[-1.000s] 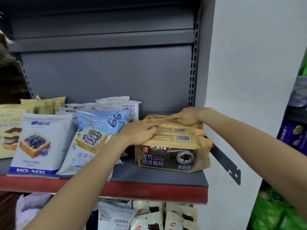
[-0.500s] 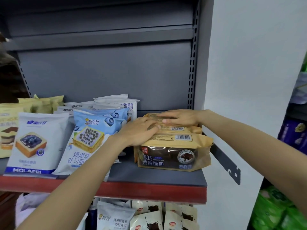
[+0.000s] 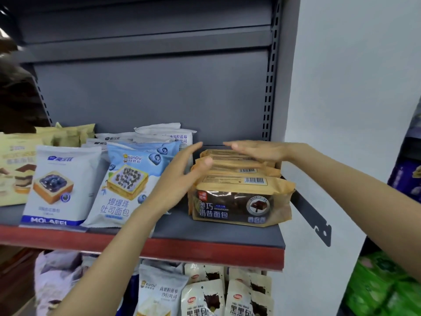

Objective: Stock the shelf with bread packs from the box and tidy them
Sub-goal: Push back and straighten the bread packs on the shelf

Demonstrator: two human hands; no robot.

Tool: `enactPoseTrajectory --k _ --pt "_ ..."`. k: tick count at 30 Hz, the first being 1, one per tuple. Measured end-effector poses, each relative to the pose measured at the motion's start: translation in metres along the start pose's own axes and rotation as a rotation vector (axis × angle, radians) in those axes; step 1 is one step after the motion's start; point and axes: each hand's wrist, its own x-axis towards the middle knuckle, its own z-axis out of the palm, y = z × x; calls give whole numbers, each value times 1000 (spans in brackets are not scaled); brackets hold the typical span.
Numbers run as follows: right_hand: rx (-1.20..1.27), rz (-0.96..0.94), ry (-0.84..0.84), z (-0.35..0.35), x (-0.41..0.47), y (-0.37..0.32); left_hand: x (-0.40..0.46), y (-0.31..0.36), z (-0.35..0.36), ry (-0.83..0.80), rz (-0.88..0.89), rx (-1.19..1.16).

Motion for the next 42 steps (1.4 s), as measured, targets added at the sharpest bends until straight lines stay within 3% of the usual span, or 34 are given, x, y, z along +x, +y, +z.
enactPoseTrajectory --k 3,9,16,24,29,38,42 --pt "98 -105 -38 2 -43 -20 -25 -4 2 -126 -18 45" --pt "-292 -145 -18 39 -71 -28 -15 -15 13 -192 -51 -59" --pt "-220 -161 13 43 -61 -27 -11 -28 17 -202 -51 -152" --pt "-205 -148 81 48 -68 -23 -6 -27 25 -253 25 -36" --pt "-284 -128 145 56 -62 -19 2 -35 21 -246 90 65" --pt "-397 -95 221 57 -67 -21 -6 -29 21 -163 43 79" --pt "-502 -123 285 60 -73 -22 -21 -17 23 -63 28 302"
